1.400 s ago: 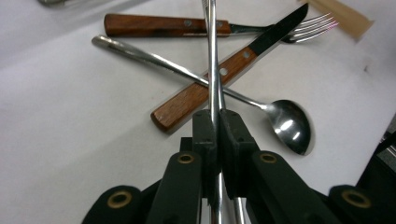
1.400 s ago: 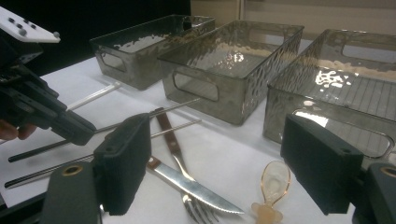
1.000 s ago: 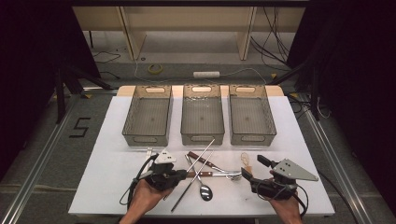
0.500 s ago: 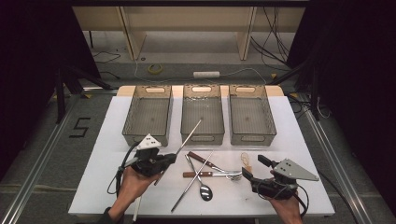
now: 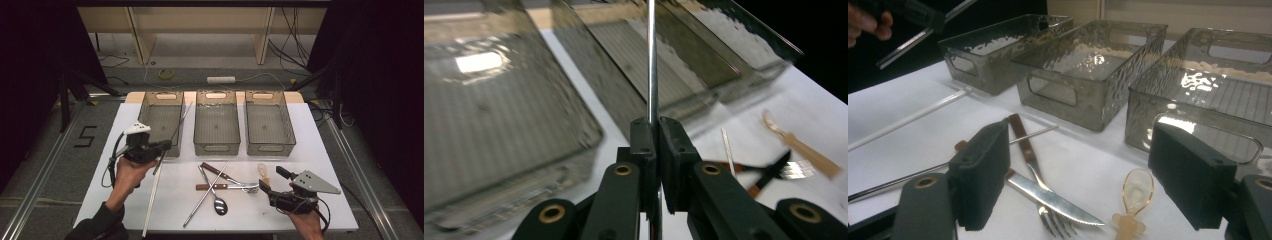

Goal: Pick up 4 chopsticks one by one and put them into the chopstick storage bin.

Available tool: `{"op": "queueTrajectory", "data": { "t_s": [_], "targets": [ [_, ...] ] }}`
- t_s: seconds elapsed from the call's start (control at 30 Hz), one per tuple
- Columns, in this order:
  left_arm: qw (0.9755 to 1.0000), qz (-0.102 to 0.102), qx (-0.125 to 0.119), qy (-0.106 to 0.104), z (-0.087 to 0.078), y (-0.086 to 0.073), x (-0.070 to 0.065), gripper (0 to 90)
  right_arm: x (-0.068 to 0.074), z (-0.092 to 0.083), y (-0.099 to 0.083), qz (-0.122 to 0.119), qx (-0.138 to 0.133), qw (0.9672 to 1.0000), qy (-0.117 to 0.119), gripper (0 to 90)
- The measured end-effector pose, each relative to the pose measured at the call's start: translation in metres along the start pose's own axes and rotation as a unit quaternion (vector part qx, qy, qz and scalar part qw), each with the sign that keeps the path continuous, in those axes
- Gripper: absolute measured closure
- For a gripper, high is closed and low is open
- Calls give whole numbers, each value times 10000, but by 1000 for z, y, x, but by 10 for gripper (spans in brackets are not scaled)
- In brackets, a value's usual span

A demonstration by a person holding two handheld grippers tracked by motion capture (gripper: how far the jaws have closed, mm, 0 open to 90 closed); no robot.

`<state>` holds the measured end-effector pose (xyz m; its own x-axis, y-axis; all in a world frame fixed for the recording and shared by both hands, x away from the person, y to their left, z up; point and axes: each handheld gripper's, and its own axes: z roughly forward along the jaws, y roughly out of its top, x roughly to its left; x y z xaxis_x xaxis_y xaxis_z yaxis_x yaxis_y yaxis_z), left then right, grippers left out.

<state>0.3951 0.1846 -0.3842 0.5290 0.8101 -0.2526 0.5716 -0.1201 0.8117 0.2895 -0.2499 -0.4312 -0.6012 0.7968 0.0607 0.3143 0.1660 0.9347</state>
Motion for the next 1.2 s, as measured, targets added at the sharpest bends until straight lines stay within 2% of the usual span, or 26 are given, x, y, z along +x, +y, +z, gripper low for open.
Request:
{"op": "queueTrajectory", "data": {
  "t_s": [0.07, 0.2, 0.43, 0.57, 0.7, 0.77, 0.9, 0.97, 1.2],
  "targets": [
    [9999, -109, -97, 76, -2, 8, 10, 848, 0, 0, 0, 8, -17, 10000, 8, 257],
    [9994, -125, -177, 270, -2, 21, 24, 848, -1, 0, 0, 16, -2, 10000, 1, 256],
    [9981, -220, -176, 550, 9, 32, 46, 848, -1, -1, 0, 30, -26, 10000, 10, 256],
    [9972, -221, -154, 701, 15, 36, 55, 848, -1, -1, 0, 35, -16, 10000, 6, 256],
    [9963, -124, -97, 850, 17, 41, 62, 848, -2, -1, 0, 68, -29, 10000, 8, 256],
    [9954, -138, -148, 940, 19, 43, 67, 847, -2, -1, 0, 70, -16, 10000, 16, 256],
    [9948, -202, -164, 987, 23, 47, 76, 848, -1, 1, -1, 59, 18, 10000, 53, 256],
    [9946, -339, -200, 960, 26, 48, 83, 847, -1, 1, -1, 69, 28, 10000, 58, 256],
    [9928, -431, -192, 1097, 36, 49, 99, 848, -2, 2, -1, 84, 13, 9999, 67, 256]
  ]
}}
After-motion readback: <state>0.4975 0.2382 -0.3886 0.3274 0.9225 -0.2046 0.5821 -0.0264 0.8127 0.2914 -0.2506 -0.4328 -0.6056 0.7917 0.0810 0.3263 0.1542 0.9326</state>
